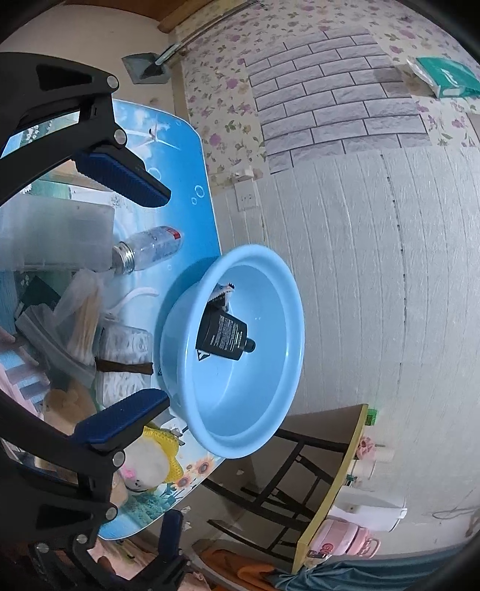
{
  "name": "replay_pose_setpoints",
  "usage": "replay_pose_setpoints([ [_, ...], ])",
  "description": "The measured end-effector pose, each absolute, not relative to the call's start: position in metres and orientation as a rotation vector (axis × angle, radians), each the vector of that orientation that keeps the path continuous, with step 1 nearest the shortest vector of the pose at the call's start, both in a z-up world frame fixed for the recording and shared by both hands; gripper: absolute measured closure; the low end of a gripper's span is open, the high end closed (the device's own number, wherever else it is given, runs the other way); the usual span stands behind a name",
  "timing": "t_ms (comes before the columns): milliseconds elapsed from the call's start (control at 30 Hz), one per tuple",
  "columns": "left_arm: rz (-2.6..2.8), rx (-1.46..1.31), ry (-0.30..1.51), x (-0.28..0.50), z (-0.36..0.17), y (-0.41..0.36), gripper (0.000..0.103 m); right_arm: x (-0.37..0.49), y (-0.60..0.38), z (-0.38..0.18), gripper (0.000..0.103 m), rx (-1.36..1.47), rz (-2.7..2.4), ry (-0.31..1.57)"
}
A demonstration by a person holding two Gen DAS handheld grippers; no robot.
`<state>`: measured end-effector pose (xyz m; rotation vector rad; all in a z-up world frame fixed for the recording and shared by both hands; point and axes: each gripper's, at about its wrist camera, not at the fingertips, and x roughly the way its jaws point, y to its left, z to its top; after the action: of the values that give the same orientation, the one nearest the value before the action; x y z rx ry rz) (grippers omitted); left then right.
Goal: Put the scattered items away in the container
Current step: 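Grasp the clear toothpick box with left tool while right grasps beige plush dog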
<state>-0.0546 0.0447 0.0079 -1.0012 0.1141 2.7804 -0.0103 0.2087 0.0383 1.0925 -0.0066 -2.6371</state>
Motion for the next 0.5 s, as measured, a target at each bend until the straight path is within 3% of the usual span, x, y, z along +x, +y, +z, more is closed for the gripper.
replay_pose_setpoints([
  [500,2.798,-1.04,0.089,-0.039,-0.004,0.015,0.004,-0.008,0.194,0.013,0.003,1.194,-2.548,-0.022],
])
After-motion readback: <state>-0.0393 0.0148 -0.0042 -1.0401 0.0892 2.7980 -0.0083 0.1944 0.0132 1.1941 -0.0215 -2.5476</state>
